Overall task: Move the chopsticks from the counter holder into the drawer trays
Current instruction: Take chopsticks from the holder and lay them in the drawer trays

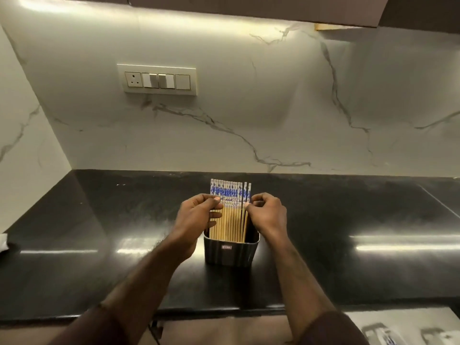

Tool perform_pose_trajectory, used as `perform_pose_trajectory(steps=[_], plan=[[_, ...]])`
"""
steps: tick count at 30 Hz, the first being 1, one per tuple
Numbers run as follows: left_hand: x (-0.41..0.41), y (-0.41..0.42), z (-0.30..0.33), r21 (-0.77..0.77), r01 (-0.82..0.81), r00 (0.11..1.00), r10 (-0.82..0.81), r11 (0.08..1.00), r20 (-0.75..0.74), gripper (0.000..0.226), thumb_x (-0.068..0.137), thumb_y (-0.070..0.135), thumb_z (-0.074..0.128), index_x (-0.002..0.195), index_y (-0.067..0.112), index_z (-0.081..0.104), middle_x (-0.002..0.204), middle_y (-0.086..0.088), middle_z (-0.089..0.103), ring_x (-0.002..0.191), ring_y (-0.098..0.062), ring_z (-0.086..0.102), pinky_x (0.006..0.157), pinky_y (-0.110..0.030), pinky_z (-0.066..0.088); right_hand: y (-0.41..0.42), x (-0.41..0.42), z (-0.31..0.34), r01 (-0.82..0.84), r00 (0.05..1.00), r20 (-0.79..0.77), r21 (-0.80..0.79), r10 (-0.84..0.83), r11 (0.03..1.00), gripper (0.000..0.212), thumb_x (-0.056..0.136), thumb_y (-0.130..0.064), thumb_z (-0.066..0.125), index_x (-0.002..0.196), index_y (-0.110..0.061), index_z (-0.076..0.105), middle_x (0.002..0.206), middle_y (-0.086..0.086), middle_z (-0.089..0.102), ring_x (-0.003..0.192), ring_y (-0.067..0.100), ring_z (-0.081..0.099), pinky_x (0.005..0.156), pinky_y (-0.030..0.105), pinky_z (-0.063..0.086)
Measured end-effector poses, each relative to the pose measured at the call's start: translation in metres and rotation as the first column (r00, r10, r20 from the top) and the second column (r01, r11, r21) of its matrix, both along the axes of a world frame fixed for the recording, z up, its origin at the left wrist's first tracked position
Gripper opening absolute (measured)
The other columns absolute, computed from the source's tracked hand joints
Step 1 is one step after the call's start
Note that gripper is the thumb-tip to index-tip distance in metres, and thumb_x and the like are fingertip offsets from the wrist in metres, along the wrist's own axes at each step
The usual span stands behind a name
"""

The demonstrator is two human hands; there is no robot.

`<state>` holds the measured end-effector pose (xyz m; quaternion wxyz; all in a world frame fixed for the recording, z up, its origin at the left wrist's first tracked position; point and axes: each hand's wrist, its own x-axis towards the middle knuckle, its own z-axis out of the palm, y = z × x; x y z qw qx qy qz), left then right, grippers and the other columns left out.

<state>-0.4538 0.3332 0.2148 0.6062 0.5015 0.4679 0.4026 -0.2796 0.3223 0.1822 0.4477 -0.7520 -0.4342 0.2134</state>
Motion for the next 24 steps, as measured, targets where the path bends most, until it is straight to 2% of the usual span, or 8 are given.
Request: perform_pose_trajectory(steps=[4, 7, 9, 12, 15, 19, 21, 24], plan=[[0.034, 0.037, -0.013, -0.028, 0.000, 1.000, -0.001, 1.000, -0.022, 0.019, 0.096, 0.022, 0.054, 0.104, 0.010, 0.067, 0.106, -0.013, 0.070, 0.100, -0.028, 0.066, 0.089, -0.040, 0.053, 0.041, 0.026, -0.019, 0.009, 1.000, -0.013, -0.095, -0.010, 0.995, 0.042, 0.088, -0.027, 0.070, 0.127, -0.017, 0.057, 0.114, 0.001, 0.067, 0.095, 0.012, 0.064, 0.077, 0.026, 0.053], [0.048, 0.055, -0.022, -0.048, -0.006, 0.999, 0.004, 0.999, -0.045, 0.017, 0.096, 0.022, 0.055, 0.101, 0.013, 0.068, 0.104, -0.012, 0.071, 0.099, -0.026, 0.066, 0.089, -0.042, 0.053, 0.062, 0.034, -0.032, -0.025, 0.998, -0.065, -0.159, 0.015, 0.987, 0.049, 0.089, -0.030, 0.070, 0.133, -0.017, 0.054, 0.120, 0.003, 0.066, 0.102, 0.015, 0.064, 0.082, 0.030, 0.055], [0.053, 0.064, -0.027, -0.045, -0.007, 0.998, 0.004, 0.999, -0.069, 0.017, 0.096, 0.022, 0.054, 0.102, 0.013, 0.067, 0.104, -0.012, 0.070, 0.098, -0.025, 0.066, 0.087, -0.041, 0.052, 0.073, 0.036, -0.038, -0.067, 0.994, -0.097, -0.182, 0.050, 0.981, 0.042, 0.089, -0.031, 0.069, 0.127, -0.016, 0.057, 0.112, 0.002, 0.068, 0.097, 0.013, 0.066, 0.082, 0.032, 0.057], [0.058, 0.079, -0.033, -0.033, 0.001, 0.995, -0.004, 0.999, -0.098, 0.017, 0.096, 0.019, 0.054, 0.102, 0.012, 0.067, 0.102, -0.013, 0.071, 0.095, -0.025, 0.065, 0.086, -0.040, 0.052, 0.085, 0.035, -0.042, -0.137, 0.983, -0.150, -0.192, 0.109, 0.972, 0.020, 0.090, -0.031, 0.068, 0.106, -0.019, 0.067, 0.089, -0.004, 0.072, 0.077, 0.006, 0.070, 0.066, 0.024, 0.058], [0.060, 0.089, -0.038, -0.036, 0.006, 0.994, -0.009, 0.999, -0.106, 0.016, 0.096, 0.020, 0.054, 0.101, 0.012, 0.067, 0.102, -0.012, 0.071, 0.097, -0.026, 0.066, 0.087, -0.041, 0.052, 0.092, 0.035, -0.042, -0.165, 0.973, -0.193, -0.194, 0.127, 0.967, 0.006, 0.091, -0.029, 0.068, 0.090, -0.023, 0.069, 0.084, -0.004, 0.073, 0.074, 0.006, 0.071, 0.063, 0.023, 0.058], [0.060, 0.099, -0.044, -0.053, 0.023, 0.994, -0.028, 0.998, -0.103, 0.015, 0.095, 0.020, 0.055, 0.100, 0.012, 0.068, 0.103, -0.013, 0.071, 0.099, -0.028, 0.067, 0.087, -0.042, 0.053, 0.095, 0.036, -0.040, -0.209, 0.957, -0.244, -0.199, 0.158, 0.957, 0.008, 0.090, -0.026, 0.068, 0.094, -0.020, 0.071, 0.088, -0.001, 0.074, 0.079, 0.008, 0.072, 0.073, 0.029, 0.061], [0.060, 0.102, -0.046, -0.047, 0.035, 0.994, -0.040, 0.998, -0.101, 0.013, 0.094, 0.017, 0.057, 0.099, 0.013, 0.068, 0.102, -0.012, 0.071, 0.097, -0.026, 0.068, 0.084, -0.038, 0.054, 0.094, 0.038, -0.038, -0.223, 0.951, -0.259, -0.197, 0.169, 0.955, 0.009, 0.090, -0.026, 0.069, 0.095, -0.020, 0.071, 0.088, -0.002, 0.074, 0.079, 0.008, 0.072, 0.071, 0.027, 0.060], [0.060, 0.104, -0.051, -0.012, 0.075, 0.988, -0.076, 0.997, -0.134, 0.011, 0.092, 0.016, 0.061, 0.100, 0.017, 0.068, 0.101, -0.007, 0.071, 0.096, -0.022, 0.069, 0.084, -0.034, 0.055, 0.090, 0.040, -0.034, -0.211, 0.960, -0.225, -0.190, 0.166, 0.959, 0.011, 0.089, -0.028, 0.071, 0.095, -0.019, 0.072, 0.088, -0.003, 0.073, 0.081, 0.007, 0.069, 0.062, 0.020, 0.051]])
